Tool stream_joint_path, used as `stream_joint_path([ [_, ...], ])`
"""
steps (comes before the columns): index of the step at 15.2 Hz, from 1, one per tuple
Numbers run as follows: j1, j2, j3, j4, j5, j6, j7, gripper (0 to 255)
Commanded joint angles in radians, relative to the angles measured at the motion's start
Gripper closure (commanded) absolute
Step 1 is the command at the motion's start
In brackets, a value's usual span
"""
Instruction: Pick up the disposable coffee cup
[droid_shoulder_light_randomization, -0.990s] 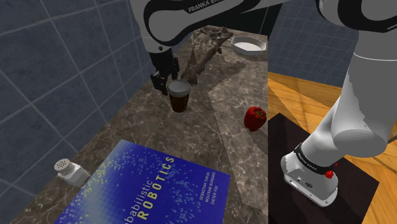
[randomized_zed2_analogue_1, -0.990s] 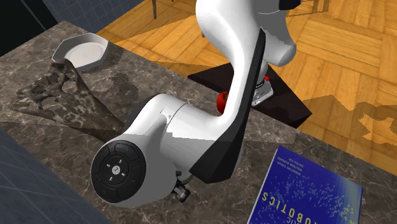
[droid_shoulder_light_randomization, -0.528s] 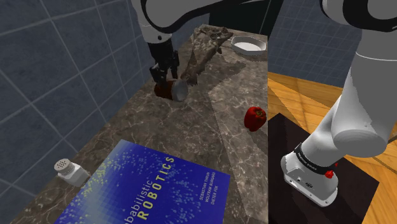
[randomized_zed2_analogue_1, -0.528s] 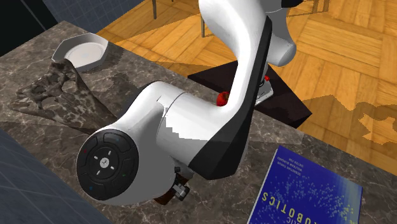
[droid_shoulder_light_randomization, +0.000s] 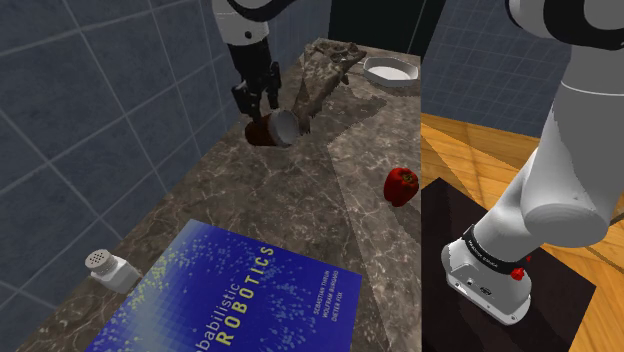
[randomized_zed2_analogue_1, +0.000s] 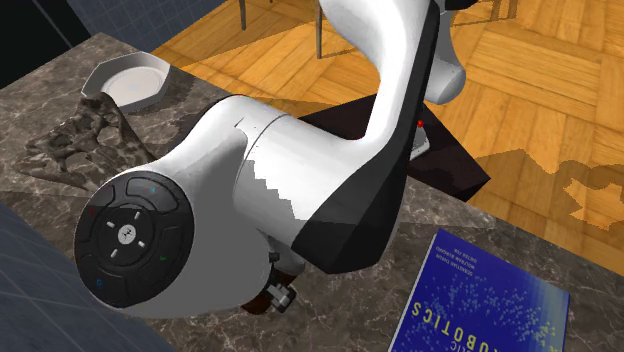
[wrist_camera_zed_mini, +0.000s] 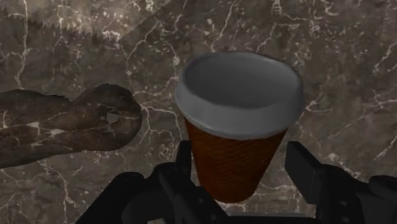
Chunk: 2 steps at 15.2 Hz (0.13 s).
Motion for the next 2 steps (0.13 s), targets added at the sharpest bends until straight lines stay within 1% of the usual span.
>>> stream_joint_path([
  [1, 0.000, -0.002, 0.000, 0.013, 0.001, -0.015, -0.002, 255],
  [2, 0.000, -0.002, 0.000, 0.013, 0.001, -0.015, -0.002, 255],
])
